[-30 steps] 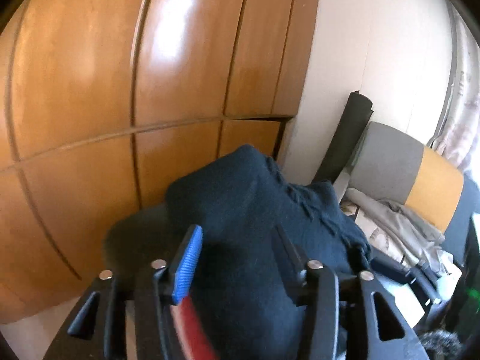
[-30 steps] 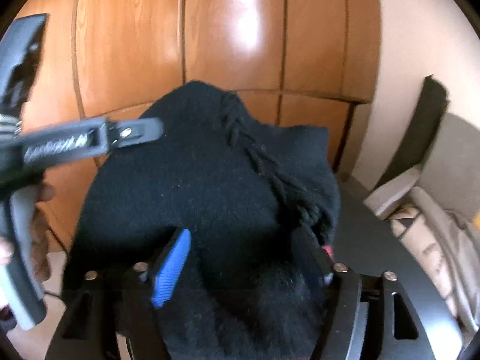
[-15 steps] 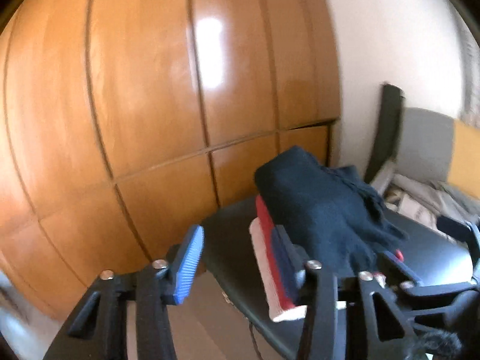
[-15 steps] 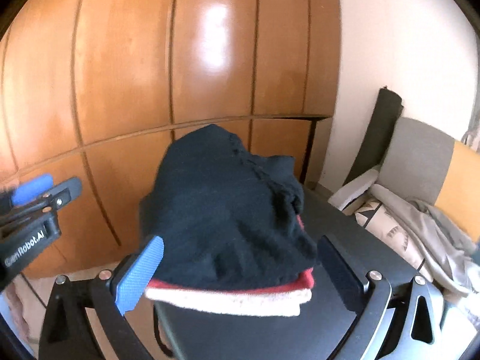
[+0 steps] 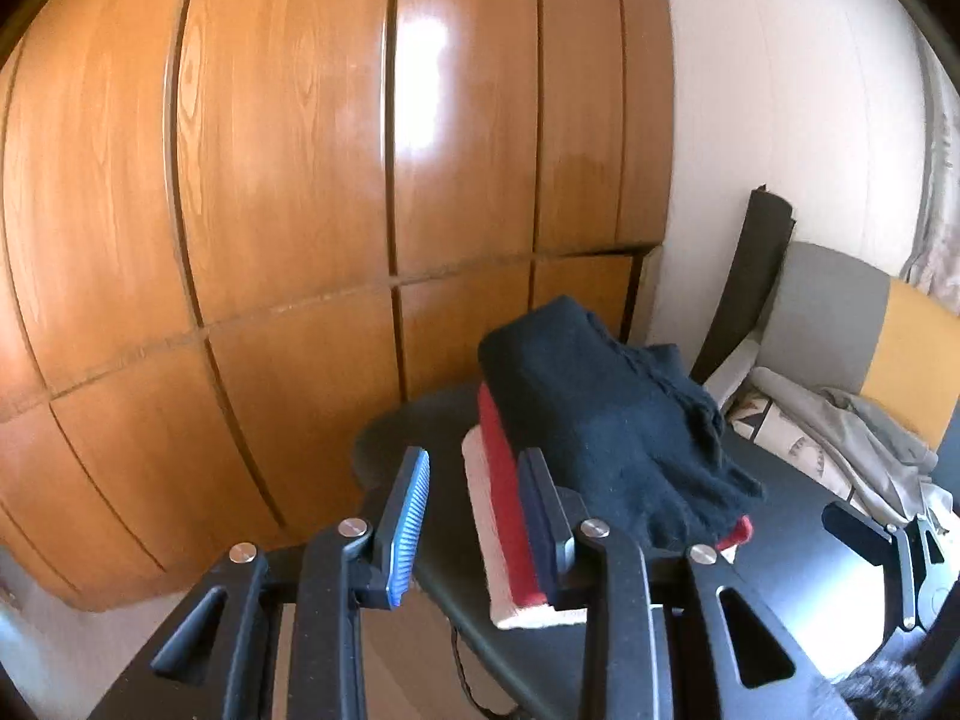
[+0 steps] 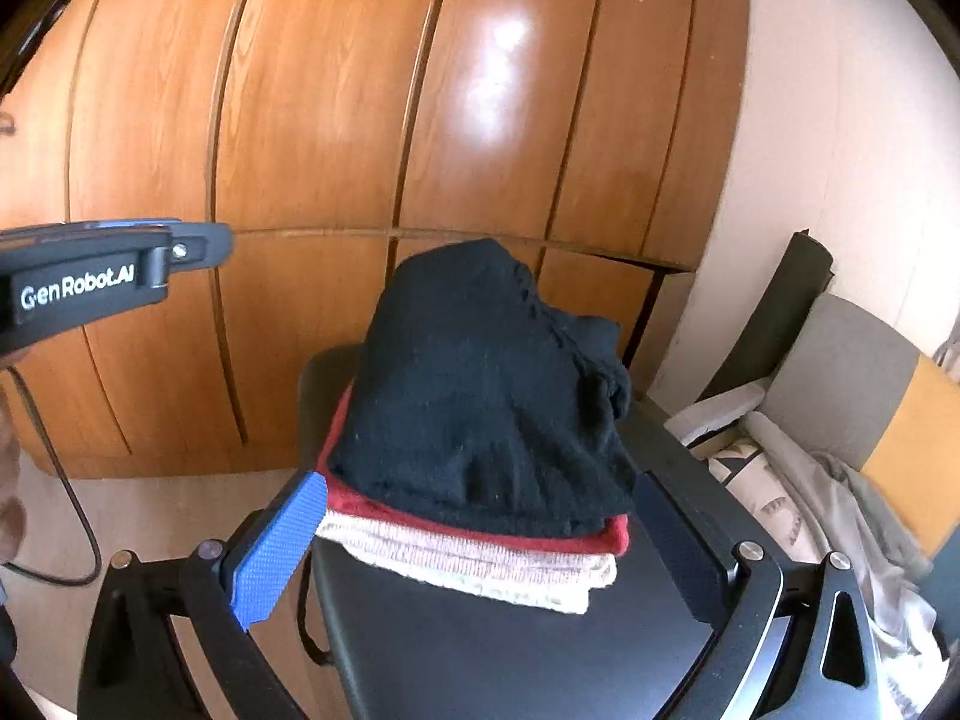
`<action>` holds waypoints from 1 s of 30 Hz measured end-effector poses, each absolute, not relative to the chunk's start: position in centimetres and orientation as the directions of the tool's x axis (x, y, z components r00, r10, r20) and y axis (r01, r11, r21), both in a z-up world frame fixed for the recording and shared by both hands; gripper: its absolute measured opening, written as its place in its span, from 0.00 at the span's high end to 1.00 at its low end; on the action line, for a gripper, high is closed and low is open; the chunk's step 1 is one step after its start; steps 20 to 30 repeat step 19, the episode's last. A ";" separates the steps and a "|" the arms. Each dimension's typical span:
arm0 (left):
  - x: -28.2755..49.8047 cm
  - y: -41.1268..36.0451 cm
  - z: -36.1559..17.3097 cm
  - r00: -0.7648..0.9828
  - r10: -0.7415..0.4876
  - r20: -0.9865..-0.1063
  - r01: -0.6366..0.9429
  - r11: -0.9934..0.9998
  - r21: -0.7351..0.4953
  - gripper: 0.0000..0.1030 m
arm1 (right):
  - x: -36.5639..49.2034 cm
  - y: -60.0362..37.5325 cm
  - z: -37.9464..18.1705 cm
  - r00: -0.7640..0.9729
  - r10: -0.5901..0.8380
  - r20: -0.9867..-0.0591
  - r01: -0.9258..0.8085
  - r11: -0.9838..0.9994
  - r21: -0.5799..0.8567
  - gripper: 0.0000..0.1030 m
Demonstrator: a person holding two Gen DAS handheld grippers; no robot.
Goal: Fold clothes
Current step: 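Lower the sweater onto the red and white clothes stack and release both grippers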
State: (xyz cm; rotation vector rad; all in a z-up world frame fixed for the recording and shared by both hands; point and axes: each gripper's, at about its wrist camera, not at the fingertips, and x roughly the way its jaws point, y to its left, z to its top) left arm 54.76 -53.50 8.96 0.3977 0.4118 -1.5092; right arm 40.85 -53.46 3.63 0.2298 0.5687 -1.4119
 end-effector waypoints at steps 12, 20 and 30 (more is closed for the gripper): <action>52.8 -54.3 8.3 0.010 -0.869 -0.495 1.000 0.012 0.000 0.70 | 39.1 -53.6 2.4 0.056 -0.838 -0.542 0.982 0.145 -0.123 0.00; 52.2 -54.4 7.8 -0.013 -0.866 -0.500 1.000 -0.022 0.013 0.70 | 38.5 -53.6 1.7 0.046 -0.828 -0.558 0.986 0.129 -0.110 0.00; 52.2 -54.4 7.8 -0.013 -0.866 -0.500 1.000 -0.022 0.013 0.70 | 38.5 -53.6 1.7 0.046 -0.828 -0.558 0.986 0.129 -0.110 0.00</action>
